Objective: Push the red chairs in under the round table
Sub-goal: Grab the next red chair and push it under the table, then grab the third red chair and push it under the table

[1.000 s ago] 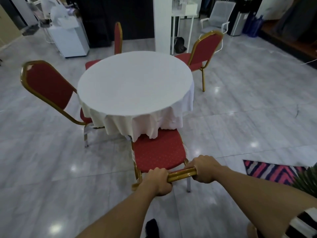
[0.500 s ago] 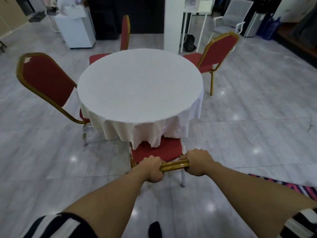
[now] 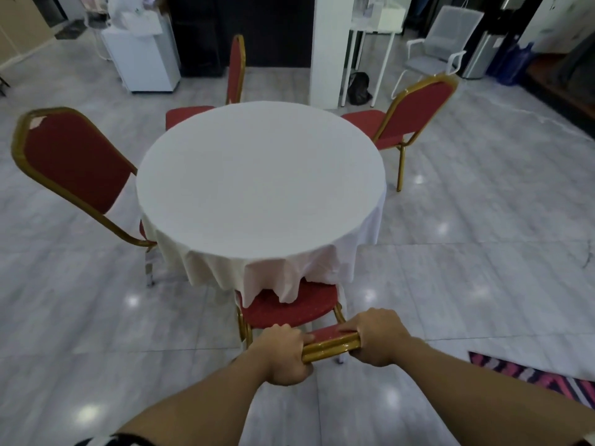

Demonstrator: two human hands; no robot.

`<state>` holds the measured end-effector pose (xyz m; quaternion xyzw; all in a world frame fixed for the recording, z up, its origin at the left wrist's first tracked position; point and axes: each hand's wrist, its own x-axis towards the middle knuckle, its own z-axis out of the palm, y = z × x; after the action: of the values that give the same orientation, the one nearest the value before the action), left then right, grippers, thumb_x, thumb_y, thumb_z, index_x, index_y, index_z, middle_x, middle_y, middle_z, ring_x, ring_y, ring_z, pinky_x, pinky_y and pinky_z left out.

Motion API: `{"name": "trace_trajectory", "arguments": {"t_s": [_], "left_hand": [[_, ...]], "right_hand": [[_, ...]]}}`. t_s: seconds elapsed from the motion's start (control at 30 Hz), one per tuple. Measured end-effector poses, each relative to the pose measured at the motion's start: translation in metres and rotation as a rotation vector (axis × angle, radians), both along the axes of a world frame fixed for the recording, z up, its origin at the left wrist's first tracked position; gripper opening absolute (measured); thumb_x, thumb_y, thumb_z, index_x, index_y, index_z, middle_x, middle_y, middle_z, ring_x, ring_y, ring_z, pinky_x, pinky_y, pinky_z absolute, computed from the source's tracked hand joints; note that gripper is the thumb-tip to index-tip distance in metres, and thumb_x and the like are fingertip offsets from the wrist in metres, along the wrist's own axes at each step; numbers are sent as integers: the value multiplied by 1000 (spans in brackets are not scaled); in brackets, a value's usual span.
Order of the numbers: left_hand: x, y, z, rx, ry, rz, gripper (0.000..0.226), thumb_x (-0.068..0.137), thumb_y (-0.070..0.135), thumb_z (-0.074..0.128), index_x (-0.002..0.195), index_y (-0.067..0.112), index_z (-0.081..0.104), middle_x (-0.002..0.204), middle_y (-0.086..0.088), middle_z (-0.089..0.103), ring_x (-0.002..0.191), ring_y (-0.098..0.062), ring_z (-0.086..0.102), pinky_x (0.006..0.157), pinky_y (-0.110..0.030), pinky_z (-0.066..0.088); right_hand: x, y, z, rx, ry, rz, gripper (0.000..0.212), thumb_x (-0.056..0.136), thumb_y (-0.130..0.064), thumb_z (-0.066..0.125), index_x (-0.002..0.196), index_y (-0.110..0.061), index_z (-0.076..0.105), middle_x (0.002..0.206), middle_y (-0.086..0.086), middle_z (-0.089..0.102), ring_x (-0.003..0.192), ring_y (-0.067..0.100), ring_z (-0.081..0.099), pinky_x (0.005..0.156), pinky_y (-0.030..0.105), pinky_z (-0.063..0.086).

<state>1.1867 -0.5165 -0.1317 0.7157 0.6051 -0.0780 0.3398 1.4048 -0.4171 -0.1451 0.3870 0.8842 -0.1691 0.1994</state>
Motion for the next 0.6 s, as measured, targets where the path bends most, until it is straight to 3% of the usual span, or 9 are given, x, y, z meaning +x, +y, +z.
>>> {"name": "trace_trajectory", "arguments": {"t_s": [0.13,0.23,0.33,0.4,0.5,0.6], "left_hand": [[4,3,9,-27,96,-12,54,83,72,50,119,34,63,104,-3,73,96,-28,67,84,-38,48],[11,22,22,-232,193,-48,104,66,102,44,153,45,41,138,-4,66,122,-30,60,104,-45,44],[25,56,38,-387,226,80,135,43,110,49,161,53,15,171,-5,32,154,-37,30,122,-56,26],[44,82,63,-378,190,151,134,48,109,50,163,50,16,173,-4,26,155,-35,29,124,-54,27],[75,144,94,-196,211,52,93,90,78,54,165,29,28,169,-4,34,152,-32,36,120,-38,28],[102,207,106,-39,297,66,91,91,70,56,164,25,28,171,-5,33,152,-30,37,122,-46,30]], "right_hand": [[1,10,5,-155,-41,66,36,82,-56,68,110,-34,67,94,-6,71,84,21,67,80,37,57],[6,23,20,-352,-22,55,67,63,-78,77,110,-30,68,93,-8,69,81,16,62,78,36,52],[22,51,44,-392,-72,-9,107,55,-80,84,144,-26,59,137,-5,66,117,18,63,103,39,52],[39,78,67,-341,-111,-46,115,60,-75,87,156,-26,47,153,-2,56,135,24,55,112,45,47],[74,128,98,-243,-79,-134,115,68,-73,84,161,-25,38,159,1,49,142,26,49,115,49,45],[110,173,126,-132,-19,-219,104,78,-71,78,161,-20,39,162,5,46,144,28,48,116,48,43]]}}
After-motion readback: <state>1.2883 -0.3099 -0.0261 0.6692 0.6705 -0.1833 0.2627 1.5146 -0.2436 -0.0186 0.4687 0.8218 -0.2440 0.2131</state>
